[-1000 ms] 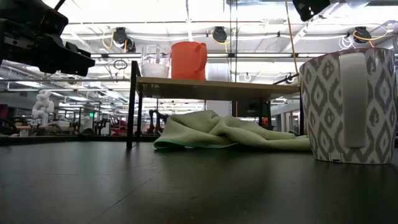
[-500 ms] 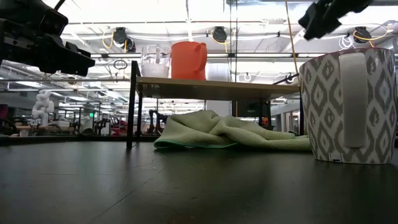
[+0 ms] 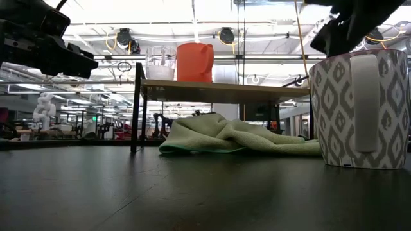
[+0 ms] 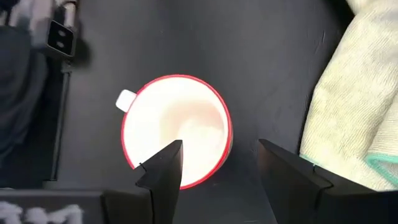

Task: Stack small to large cups/mugs on shelf
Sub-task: Put white cup on the shelf

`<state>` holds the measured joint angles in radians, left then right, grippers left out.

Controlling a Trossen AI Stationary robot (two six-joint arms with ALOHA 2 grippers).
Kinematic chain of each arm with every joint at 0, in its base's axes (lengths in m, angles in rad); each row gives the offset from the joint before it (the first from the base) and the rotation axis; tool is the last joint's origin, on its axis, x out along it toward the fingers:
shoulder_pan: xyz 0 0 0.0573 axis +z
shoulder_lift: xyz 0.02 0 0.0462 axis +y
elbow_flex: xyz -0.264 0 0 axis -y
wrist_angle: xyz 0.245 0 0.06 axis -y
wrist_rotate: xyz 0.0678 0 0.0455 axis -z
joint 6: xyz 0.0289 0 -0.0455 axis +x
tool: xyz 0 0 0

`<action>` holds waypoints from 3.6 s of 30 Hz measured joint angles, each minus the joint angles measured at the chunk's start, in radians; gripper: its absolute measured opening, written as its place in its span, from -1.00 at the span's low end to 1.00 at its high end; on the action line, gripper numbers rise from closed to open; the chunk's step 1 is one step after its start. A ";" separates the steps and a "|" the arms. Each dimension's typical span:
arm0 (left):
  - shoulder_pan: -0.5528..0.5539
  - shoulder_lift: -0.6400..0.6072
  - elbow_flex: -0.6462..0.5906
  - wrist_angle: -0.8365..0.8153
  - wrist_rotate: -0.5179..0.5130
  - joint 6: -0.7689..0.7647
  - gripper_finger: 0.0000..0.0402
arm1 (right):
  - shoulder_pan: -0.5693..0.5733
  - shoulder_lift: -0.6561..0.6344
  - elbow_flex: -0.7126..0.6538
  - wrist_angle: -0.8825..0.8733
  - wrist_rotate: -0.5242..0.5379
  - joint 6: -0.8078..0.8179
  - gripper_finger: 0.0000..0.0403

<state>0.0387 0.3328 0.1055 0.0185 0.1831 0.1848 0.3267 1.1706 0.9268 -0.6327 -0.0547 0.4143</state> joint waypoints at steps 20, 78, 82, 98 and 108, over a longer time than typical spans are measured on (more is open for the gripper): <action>0.000 0.000 0.000 0.000 0.000 0.020 -0.87 | -0.014 0.136 0.000 -0.011 0.000 0.030 -0.02; 0.000 0.000 0.000 0.000 0.001 0.021 -0.87 | -0.018 0.141 -0.001 0.022 -0.026 -0.034 -0.20; 0.000 0.000 0.000 -0.001 0.001 0.021 -0.87 | -0.018 0.154 -0.001 0.030 -0.023 -0.044 -0.20; 0.000 0.000 0.000 -0.001 0.001 0.021 -0.87 | -0.025 0.250 -0.002 0.085 -0.027 -0.036 -0.57; 0.000 0.000 0.000 -0.001 0.001 0.021 -0.87 | -0.026 0.193 -0.002 0.077 -0.029 -0.022 -0.71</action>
<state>0.0384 0.3328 0.1059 0.0174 0.1844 0.2058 0.3008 1.3640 0.9249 -0.5554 -0.0834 0.3919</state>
